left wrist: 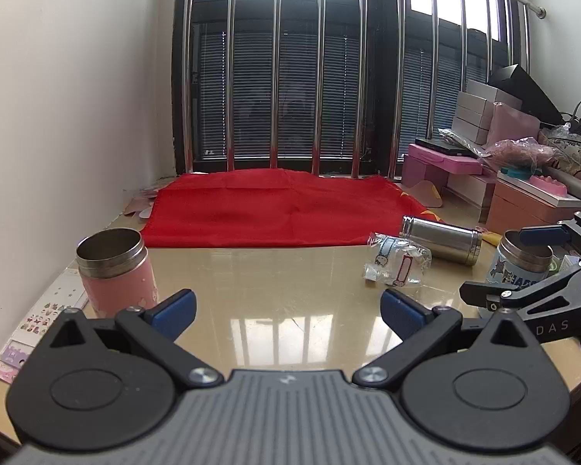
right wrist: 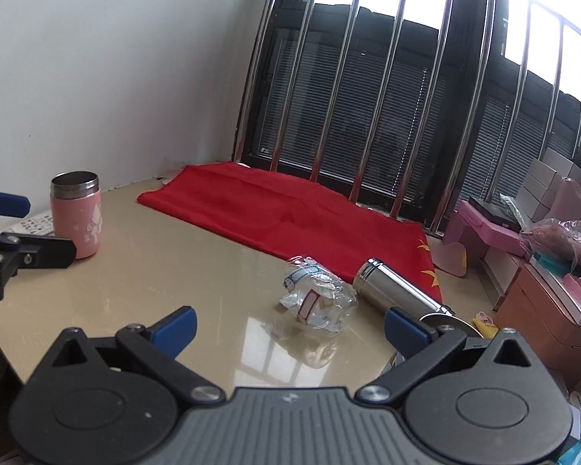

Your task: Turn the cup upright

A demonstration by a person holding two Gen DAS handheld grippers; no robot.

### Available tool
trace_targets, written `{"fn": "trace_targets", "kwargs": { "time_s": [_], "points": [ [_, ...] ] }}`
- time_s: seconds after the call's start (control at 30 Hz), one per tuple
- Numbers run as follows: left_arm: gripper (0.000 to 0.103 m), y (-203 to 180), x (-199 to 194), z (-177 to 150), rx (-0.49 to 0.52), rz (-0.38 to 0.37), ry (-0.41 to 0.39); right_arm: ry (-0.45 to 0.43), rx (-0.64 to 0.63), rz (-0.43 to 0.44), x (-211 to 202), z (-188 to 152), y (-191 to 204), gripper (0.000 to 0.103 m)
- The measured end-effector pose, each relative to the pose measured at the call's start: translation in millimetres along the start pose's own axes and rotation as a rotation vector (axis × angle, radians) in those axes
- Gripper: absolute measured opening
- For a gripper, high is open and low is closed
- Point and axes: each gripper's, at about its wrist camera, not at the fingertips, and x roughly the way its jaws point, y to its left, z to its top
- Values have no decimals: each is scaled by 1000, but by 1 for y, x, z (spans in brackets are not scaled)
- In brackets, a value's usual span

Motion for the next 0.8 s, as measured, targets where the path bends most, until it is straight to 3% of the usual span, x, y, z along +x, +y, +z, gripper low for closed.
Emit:
{"fn": "trace_targets", "kwargs": {
  "time_s": [0.17, 0.47, 0.63, 0.8],
  "points": [
    [103, 15, 37, 11, -5, -5, 49, 152, -104, 25, 65, 32, -5, 103],
    [103, 29, 102, 20, 64, -50, 179, 559, -384, 154, 190, 81, -5, 103],
    [103, 28, 131, 18, 124, -76, 253, 697, -493, 172, 246, 82, 3, 103],
    [103, 22, 150, 14, 189, -86, 294, 780, -502, 203, 279, 73, 6, 99]
  ]
}}
